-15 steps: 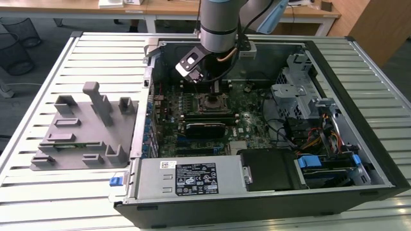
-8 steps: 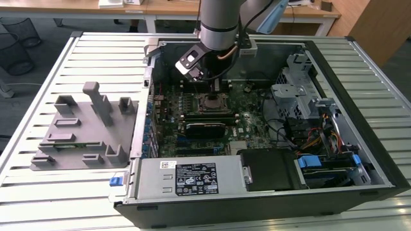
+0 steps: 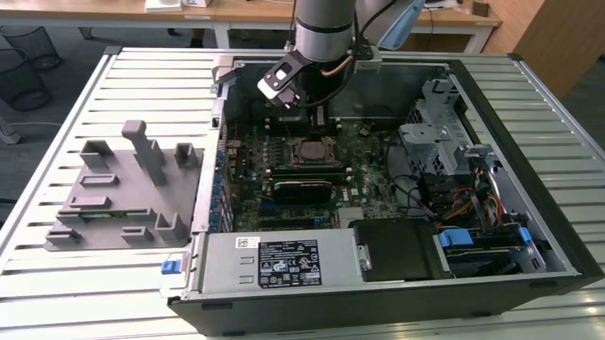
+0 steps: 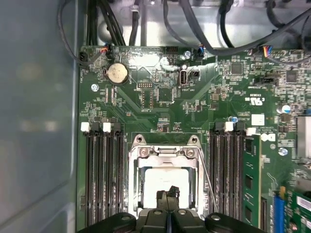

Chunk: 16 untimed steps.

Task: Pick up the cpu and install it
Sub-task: 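Install the first cpu locking lever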

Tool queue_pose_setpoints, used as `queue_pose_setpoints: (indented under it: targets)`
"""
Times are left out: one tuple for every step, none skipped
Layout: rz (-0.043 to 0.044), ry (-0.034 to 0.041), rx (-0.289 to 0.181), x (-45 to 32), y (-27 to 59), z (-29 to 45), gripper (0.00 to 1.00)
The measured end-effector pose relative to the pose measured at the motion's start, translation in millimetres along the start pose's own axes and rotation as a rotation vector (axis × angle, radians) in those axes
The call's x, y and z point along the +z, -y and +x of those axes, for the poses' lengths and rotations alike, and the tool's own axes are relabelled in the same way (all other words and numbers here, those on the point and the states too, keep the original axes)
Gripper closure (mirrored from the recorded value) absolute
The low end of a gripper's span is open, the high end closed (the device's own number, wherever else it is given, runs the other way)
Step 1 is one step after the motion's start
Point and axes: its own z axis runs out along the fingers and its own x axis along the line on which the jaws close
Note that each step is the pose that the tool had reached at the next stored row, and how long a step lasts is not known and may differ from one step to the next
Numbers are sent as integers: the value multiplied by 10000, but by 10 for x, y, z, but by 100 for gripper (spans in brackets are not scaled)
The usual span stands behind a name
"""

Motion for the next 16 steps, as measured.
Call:
queue_pose_setpoints:
  targets:
    - [1, 1, 0, -23, 0, 0, 89]
    - [0, 0, 0, -46, -1, 0, 89]
    - [0, -1, 0, -66, -1, 0, 89]
    - [0, -1, 0, -86, -1, -1, 89]
    - [0, -1, 0, -106, -2, -1, 89]
    - [-1, -1, 0, -130, -2, -1, 89]
    - [0, 0, 0, -151, -2, -1, 89]
    - [1, 1, 0, -173, -2, -1, 89]
    - [0, -1, 0, -192, -3, -1, 89]
    - [0, -1, 1, -212, -3, -2, 89]
    - [0, 0, 0, -230, -3, -2, 89]
    - [0, 0, 0, -248, -3, -2, 89]
    - [0, 0, 0, -267, -4, -2, 89]
    - [0, 0, 0, -285, -4, -2, 89]
    - [0, -1, 0, -304, -4, -2, 89]
    - [0, 0, 0, -326, -5, -2, 89]
